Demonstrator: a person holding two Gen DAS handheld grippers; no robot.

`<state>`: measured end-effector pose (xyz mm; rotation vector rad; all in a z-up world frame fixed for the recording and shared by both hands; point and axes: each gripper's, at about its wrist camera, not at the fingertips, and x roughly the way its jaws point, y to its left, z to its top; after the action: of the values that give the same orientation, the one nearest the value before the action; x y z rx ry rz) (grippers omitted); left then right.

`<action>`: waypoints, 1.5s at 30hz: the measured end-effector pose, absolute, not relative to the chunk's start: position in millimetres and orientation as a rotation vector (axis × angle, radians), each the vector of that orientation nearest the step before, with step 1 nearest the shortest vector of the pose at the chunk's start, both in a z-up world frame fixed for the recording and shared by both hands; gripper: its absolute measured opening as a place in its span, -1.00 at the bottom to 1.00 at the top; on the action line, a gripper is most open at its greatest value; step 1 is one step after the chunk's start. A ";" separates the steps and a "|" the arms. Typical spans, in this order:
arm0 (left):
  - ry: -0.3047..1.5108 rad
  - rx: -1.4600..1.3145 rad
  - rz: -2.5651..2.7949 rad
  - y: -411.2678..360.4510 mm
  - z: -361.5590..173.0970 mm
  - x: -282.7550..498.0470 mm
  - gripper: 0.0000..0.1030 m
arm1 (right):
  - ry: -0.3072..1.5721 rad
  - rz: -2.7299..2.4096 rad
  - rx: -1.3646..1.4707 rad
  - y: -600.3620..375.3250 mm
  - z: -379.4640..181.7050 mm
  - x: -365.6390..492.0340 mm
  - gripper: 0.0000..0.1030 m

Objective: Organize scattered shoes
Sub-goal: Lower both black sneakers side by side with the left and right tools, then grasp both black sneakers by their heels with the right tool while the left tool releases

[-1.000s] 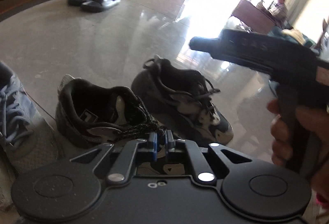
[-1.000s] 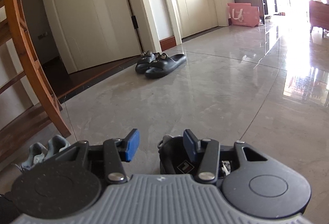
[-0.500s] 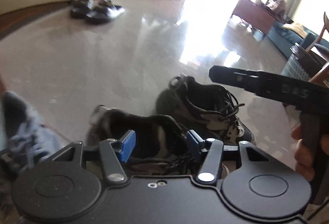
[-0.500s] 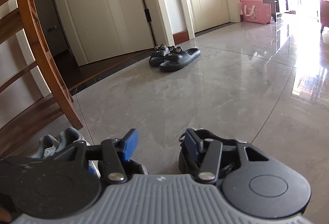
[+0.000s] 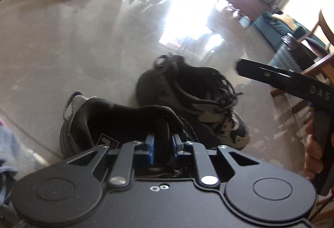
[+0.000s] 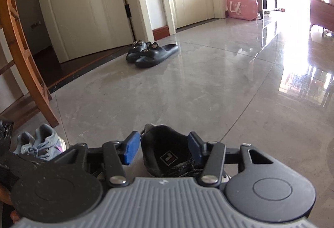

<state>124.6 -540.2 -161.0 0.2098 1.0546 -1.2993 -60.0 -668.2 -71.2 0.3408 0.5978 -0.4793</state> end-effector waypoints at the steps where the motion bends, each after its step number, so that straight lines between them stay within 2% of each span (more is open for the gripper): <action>1: 1.051 0.212 -1.323 -543.7 -160.7 119.7 -0.73 | 0.600 -0.470 0.335 -666.3 -71.1 -58.4 0.08; 7: 1.013 0.251 -1.432 -570.8 -162.0 82.8 -0.71 | 0.625 -0.440 0.319 -661.6 -71.9 -53.6 0.08; 9: 0.991 0.250 -1.442 -573.2 -160.6 74.5 -0.57 | 0.638 -0.436 0.319 -663.0 -72.5 -54.1 0.08; 17: 0.925 0.157 -1.320 -526.4 -138.4 86.5 -0.51 | 0.671 -0.416 0.307 -667.5 -77.0 -51.5 0.08; 24: 0.933 0.096 -1.155 -494.3 -136.7 99.6 -0.44 | 0.802 -0.319 0.231 -655.6 -99.7 -20.8 0.09; 27: 0.940 0.080 -1.126 -486.3 -136.3 102.7 -0.44 | 0.878 -0.265 0.177 -648.6 -109.3 -11.8 0.16; 30: 0.941 0.076 -1.120 -485.1 -134.0 104.9 -0.27 | 0.914 -0.242 0.080 -640.3 -112.3 -7.6 0.23; 33: 0.943 0.075 -1.117 -482.1 -133.8 105.4 -0.24 | 0.945 -0.215 -0.004 -637.8 -113.3 -1.3 0.24; 45: 0.913 0.233 -1.011 -475.0 -141.1 94.6 -0.11 | 1.100 -0.076 -0.138 -648.8 -144.9 33.4 0.28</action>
<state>94.6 -475.0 -141.1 0.2326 0.9131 -1.0114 33.4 -648.8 -144.9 -0.1384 1.0999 -0.0765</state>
